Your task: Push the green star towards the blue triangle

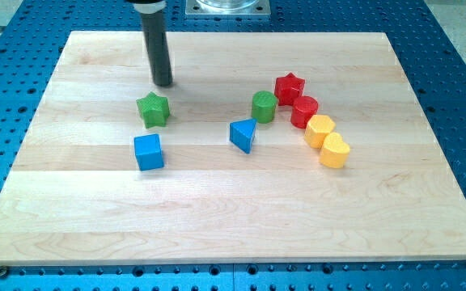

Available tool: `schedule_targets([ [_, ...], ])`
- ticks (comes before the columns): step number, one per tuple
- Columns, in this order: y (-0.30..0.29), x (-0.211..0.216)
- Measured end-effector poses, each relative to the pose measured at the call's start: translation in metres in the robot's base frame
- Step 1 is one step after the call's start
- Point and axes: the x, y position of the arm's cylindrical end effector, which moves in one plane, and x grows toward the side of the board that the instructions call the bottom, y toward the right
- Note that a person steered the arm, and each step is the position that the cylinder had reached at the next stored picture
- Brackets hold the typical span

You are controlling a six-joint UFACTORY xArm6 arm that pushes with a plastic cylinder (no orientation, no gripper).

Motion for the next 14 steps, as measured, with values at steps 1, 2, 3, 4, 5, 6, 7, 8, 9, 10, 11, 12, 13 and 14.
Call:
schedule_targets([
  [1,0.000,0.050],
  [2,0.000,0.107],
  [3,0.002,0.149],
  [4,0.002,0.162],
  [5,0.000,0.162],
  [6,-0.038,0.172],
  [7,-0.077,0.206],
  [8,-0.048,0.216],
  [9,0.030,0.178],
  [10,0.080,0.156],
  [11,0.080,0.156],
  [12,0.080,0.156],
  [13,0.065,0.156],
  [14,0.001,0.160],
])
